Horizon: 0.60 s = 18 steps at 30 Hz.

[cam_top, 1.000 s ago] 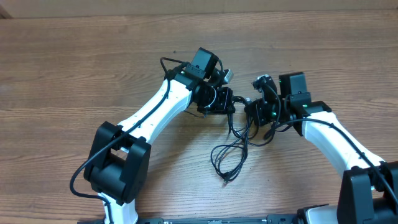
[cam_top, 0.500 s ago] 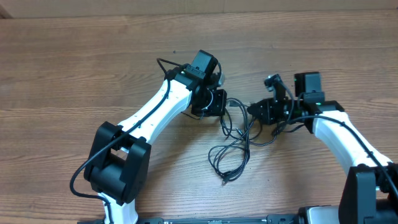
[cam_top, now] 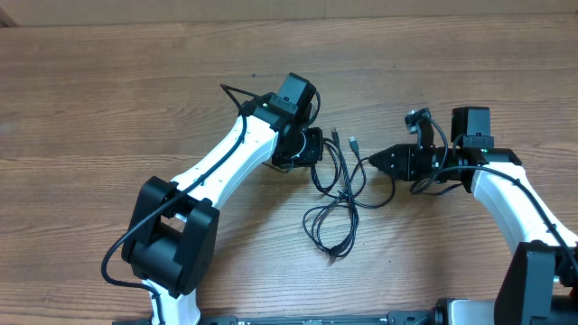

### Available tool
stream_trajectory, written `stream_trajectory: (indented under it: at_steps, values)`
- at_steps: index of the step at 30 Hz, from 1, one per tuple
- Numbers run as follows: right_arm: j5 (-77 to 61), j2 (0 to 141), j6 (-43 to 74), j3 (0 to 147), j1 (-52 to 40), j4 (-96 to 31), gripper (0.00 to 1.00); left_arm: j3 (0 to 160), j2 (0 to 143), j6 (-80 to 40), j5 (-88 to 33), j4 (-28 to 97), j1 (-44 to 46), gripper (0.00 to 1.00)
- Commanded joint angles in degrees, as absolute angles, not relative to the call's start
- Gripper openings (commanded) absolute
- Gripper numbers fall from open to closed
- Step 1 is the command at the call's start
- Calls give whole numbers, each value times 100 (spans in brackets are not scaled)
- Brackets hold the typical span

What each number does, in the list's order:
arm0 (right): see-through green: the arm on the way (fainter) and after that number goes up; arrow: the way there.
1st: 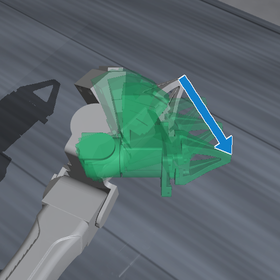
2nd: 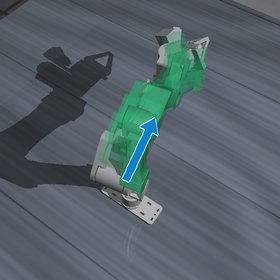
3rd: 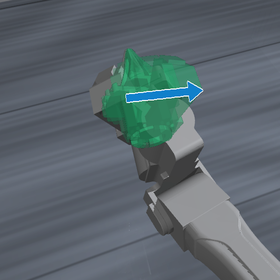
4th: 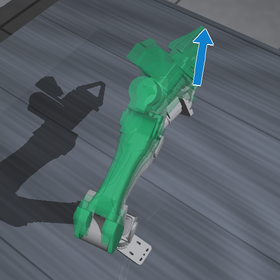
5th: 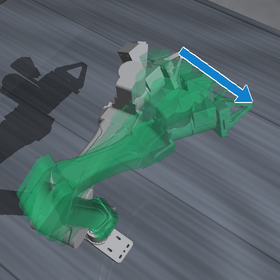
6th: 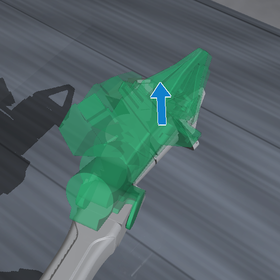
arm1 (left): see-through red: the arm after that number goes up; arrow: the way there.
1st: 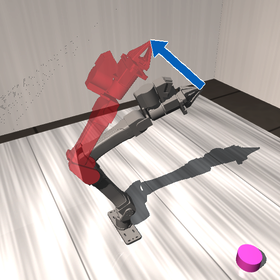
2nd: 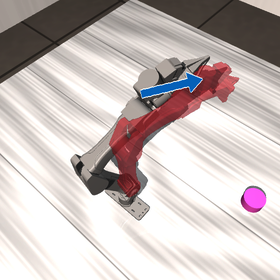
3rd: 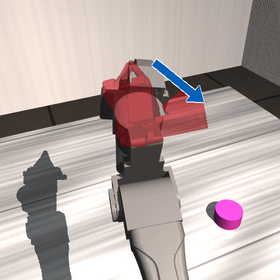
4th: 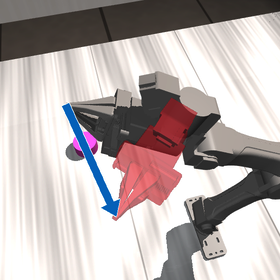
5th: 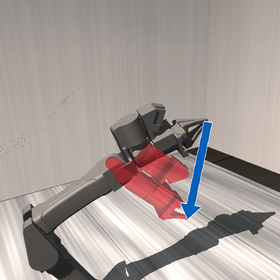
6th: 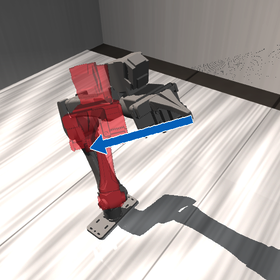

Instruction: Untangle cables

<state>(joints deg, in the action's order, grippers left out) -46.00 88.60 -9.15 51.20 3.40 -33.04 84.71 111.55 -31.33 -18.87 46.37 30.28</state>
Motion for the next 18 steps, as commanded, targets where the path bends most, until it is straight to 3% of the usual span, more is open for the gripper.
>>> stream_trajectory:
  at_steps: [1,7,15,18]
  values:
    - [-4547,8711,-943,5100,373,-3371,82,8556,11032,-2908,-2141,4617,3002,4]
    - [-4486,8711,-945,5100,373,-3498,100,8573,10986,-2676,-2580,4438,2965,4]
    - [-3927,8711,-941,5100,373,-3677,100,9129,10525,-2408,-2622,4558,2589,4]
    - [-3927,8711,-943,5100,370,-3675,100,9330,10254,-2373,-2102,4668,2530,4]
